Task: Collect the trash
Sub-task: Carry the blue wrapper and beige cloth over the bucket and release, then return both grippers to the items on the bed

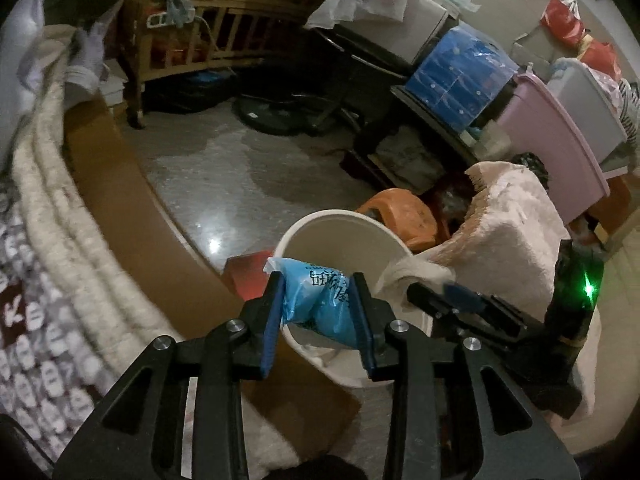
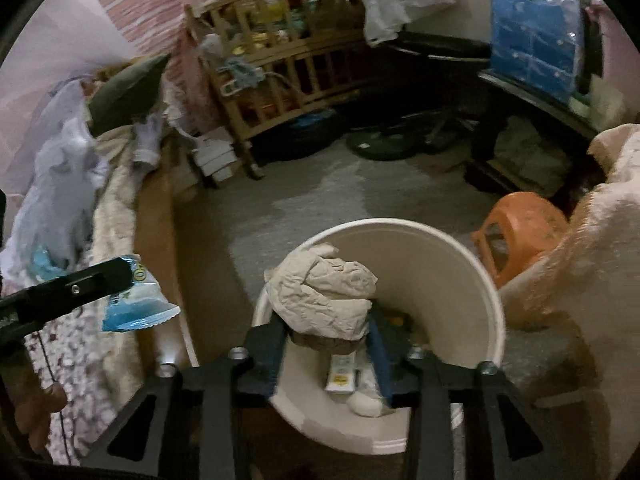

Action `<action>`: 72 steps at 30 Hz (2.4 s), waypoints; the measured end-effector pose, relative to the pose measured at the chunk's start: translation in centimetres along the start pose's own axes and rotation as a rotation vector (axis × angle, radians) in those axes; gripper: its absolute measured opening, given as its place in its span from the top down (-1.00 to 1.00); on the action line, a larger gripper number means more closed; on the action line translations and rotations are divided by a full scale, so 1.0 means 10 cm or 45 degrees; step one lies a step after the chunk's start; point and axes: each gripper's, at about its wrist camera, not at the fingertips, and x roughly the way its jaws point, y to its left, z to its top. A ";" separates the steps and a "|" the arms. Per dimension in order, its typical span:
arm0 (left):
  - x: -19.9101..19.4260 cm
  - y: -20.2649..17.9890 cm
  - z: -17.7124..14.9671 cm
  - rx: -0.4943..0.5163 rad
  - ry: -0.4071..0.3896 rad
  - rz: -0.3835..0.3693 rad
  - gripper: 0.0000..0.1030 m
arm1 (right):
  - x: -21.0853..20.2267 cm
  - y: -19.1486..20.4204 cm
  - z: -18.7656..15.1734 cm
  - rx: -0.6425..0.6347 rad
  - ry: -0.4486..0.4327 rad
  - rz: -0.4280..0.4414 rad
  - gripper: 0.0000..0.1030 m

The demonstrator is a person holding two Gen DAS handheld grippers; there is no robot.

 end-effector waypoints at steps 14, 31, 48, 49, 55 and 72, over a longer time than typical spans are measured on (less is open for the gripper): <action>-0.08 0.13 -0.02 -0.076 -0.008 0.006 -0.13 | 0.03 0.03 0.00 0.033 0.020 0.021 -0.08; -0.81 1.15 -0.41 -0.184 -0.139 0.438 -0.13 | 0.12 1.13 -0.07 -0.205 0.071 0.185 -0.10; -1.63 2.11 -0.85 -0.375 -0.212 0.675 -0.13 | 0.32 2.57 -0.25 -0.449 0.139 0.395 -0.16; -1.67 2.14 -0.87 -0.383 -0.215 0.684 -0.13 | 0.32 2.62 -0.26 -0.458 0.143 0.405 -0.16; -1.96 2.39 -1.07 -0.437 -0.232 0.745 -0.13 | 0.35 2.96 -0.35 -0.518 0.166 0.450 -0.17; -2.72 3.11 -1.65 -0.604 -0.263 0.906 -0.13 | 0.48 3.70 -0.56 -0.630 0.231 0.542 -0.20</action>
